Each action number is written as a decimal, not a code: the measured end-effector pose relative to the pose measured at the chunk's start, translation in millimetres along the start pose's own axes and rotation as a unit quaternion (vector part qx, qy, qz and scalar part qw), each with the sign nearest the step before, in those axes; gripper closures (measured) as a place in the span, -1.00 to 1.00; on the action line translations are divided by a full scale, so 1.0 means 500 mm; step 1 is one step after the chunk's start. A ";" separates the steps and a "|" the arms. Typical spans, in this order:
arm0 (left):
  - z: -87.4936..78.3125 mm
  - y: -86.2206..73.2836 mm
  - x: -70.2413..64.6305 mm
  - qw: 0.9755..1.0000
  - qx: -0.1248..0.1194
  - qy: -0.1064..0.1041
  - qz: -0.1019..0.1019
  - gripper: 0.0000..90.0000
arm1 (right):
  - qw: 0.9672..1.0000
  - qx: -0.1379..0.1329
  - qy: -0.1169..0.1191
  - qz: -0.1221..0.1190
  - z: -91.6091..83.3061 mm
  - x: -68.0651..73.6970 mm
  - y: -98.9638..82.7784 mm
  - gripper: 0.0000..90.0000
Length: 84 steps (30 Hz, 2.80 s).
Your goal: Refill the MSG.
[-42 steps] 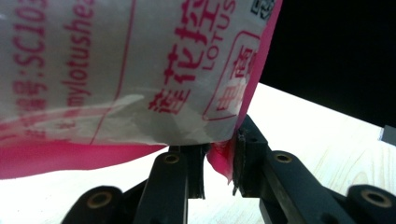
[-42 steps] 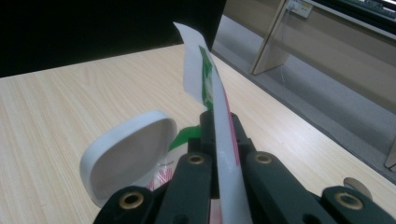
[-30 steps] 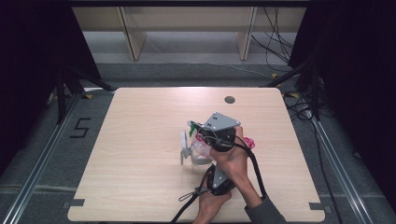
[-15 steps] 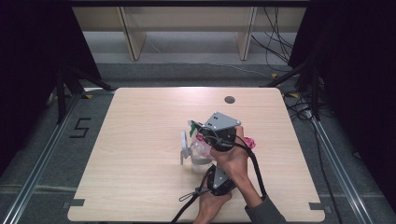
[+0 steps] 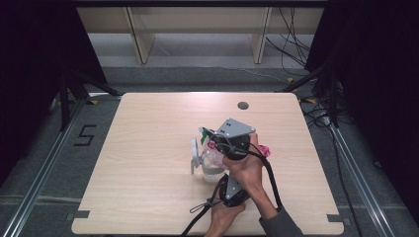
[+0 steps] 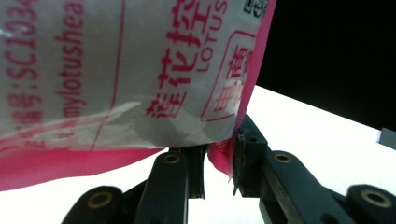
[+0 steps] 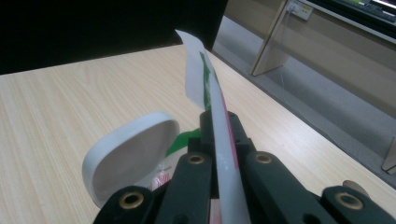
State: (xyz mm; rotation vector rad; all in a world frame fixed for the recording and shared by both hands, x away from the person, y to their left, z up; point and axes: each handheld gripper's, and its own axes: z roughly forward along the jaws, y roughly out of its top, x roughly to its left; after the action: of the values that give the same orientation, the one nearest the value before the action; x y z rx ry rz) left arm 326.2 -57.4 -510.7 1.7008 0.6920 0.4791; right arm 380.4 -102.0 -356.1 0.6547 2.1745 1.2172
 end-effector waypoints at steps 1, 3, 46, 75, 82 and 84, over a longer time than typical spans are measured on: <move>-0.001 0.000 0.000 1.000 0.000 0.001 0.001 0.69 | 1.000 0.002 0.001 0.005 -0.001 0.000 0.000 1.00; -0.001 0.000 0.000 1.000 -0.002 0.001 0.001 0.69 | 1.000 -0.002 0.004 0.003 -0.002 -0.002 0.001 1.00; 0.007 0.010 -0.003 1.000 -0.008 -0.007 -0.007 0.69 | 1.000 0.002 0.004 -0.002 0.001 0.003 0.010 1.00; 0.010 0.014 -0.009 0.999 -0.030 0.002 -0.020 0.70 | 1.000 -0.002 0.019 -0.009 0.004 0.005 0.014 0.99; 0.007 0.015 -0.007 1.000 -0.020 -0.001 -0.003 0.70 | 1.000 -0.003 0.023 0.002 0.001 0.005 0.015 0.98; 0.011 0.014 -0.012 0.999 -0.035 0.001 -0.022 0.70 | 1.000 -0.001 0.022 0.000 0.002 0.006 0.015 0.98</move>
State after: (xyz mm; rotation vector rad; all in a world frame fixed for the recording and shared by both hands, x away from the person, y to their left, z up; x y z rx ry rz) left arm 326.6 -66.7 -504.8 1.6161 0.7056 0.4697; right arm 379.7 -96.0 -350.7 0.6318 2.2090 1.2443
